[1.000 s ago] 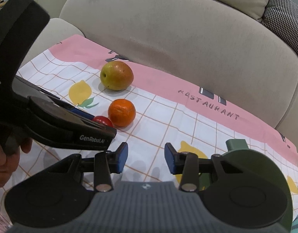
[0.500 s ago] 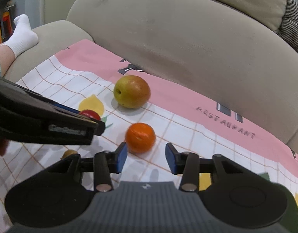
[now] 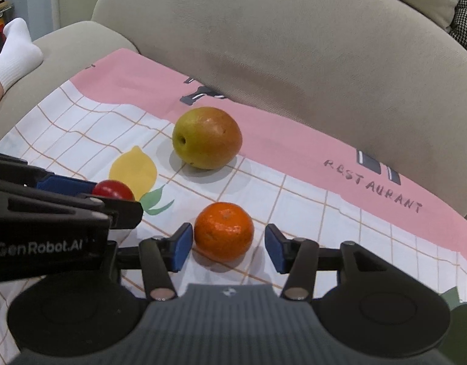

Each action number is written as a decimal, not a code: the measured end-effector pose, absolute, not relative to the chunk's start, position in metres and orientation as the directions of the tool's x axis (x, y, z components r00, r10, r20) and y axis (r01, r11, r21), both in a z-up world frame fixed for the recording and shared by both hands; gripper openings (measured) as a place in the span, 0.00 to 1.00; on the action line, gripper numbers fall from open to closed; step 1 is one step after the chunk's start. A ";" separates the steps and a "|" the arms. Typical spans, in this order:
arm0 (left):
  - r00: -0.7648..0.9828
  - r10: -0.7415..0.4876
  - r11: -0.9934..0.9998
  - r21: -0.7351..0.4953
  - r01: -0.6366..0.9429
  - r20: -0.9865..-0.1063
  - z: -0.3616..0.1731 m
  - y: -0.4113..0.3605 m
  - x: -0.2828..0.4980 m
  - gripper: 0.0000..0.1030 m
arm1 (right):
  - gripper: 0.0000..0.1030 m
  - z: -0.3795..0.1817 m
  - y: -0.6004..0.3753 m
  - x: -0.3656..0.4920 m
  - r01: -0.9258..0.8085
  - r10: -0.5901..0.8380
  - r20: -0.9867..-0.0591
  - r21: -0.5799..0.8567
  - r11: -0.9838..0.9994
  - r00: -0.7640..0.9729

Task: Organize fruits
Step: 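Grasp a cherry tomato with the left tool while the right tool grasps an orange, then carry the cherry tomato and orange over the green colander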

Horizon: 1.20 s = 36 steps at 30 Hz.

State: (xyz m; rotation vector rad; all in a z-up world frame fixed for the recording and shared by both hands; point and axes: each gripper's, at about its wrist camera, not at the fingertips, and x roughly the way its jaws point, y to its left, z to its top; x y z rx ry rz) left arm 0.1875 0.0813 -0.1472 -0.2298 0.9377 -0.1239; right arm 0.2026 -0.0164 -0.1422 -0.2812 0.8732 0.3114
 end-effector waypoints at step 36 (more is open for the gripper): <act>0.618 -0.226 0.965 -0.261 0.034 -0.753 -0.123 0.076 0.155 0.40 | 0.39 -0.106 -0.033 0.148 -0.411 0.191 -0.779 -0.093 0.907 0.598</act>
